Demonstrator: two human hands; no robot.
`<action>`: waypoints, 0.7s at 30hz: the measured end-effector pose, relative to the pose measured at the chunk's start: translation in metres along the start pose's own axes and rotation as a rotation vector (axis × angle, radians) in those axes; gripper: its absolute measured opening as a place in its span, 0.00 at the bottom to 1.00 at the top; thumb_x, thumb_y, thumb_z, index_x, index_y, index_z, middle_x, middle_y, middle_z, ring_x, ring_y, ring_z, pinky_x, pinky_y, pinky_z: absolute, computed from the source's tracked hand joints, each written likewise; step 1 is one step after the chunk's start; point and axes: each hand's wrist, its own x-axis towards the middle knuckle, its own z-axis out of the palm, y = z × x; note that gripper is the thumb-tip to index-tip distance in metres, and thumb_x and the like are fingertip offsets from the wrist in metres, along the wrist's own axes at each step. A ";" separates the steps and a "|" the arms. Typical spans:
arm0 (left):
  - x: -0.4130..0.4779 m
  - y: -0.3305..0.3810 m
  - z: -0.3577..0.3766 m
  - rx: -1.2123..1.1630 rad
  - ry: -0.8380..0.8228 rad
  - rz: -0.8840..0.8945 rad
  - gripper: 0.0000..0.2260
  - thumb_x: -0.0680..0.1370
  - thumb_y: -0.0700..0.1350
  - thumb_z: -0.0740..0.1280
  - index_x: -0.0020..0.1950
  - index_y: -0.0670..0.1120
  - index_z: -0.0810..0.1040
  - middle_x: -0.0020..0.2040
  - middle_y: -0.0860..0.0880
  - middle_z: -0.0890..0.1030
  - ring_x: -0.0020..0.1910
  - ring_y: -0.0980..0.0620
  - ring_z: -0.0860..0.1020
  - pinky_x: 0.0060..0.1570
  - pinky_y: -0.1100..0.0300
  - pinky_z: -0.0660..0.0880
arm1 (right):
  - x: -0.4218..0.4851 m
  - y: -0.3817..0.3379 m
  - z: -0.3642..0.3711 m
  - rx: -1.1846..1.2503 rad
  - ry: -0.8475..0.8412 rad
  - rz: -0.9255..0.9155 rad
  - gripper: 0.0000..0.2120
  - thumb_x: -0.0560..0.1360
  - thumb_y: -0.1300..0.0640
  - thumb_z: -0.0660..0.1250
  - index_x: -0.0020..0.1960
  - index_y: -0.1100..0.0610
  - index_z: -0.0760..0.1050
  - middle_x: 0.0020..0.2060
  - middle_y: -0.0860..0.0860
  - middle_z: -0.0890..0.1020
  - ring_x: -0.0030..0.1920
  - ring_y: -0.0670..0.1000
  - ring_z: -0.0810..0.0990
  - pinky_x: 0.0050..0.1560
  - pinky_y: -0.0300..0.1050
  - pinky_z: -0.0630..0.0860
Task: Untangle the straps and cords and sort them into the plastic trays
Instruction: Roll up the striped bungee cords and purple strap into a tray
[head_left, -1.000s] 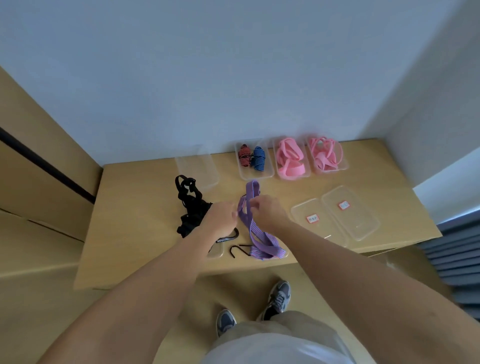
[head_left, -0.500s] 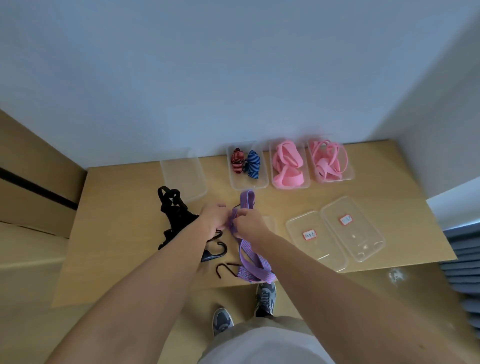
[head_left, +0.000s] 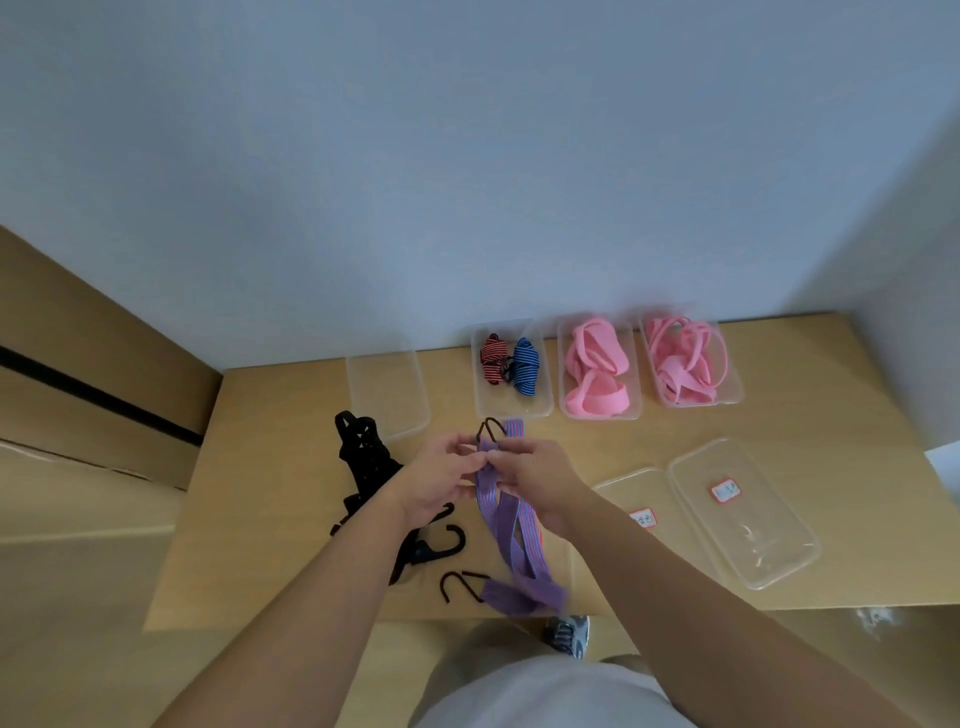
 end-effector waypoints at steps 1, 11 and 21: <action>-0.004 0.002 0.001 -0.012 -0.004 0.014 0.10 0.83 0.35 0.64 0.63 0.40 0.77 0.49 0.43 0.79 0.46 0.48 0.82 0.46 0.54 0.82 | -0.001 -0.003 -0.002 0.011 -0.026 -0.004 0.07 0.78 0.67 0.67 0.54 0.62 0.82 0.41 0.55 0.83 0.38 0.49 0.80 0.38 0.37 0.77; -0.036 0.029 0.016 0.012 0.118 0.315 0.10 0.81 0.31 0.66 0.60 0.40 0.80 0.50 0.41 0.77 0.38 0.53 0.82 0.41 0.50 0.84 | -0.025 -0.044 -0.008 0.095 -0.178 -0.075 0.16 0.78 0.70 0.64 0.62 0.60 0.80 0.47 0.51 0.86 0.40 0.47 0.84 0.36 0.40 0.79; -0.082 0.104 0.024 0.029 0.043 0.712 0.15 0.78 0.26 0.66 0.49 0.43 0.86 0.45 0.51 0.82 0.41 0.49 0.84 0.41 0.44 0.84 | -0.083 -0.118 -0.008 0.220 -0.209 -0.220 0.13 0.80 0.56 0.63 0.57 0.62 0.82 0.48 0.57 0.83 0.49 0.59 0.84 0.57 0.60 0.77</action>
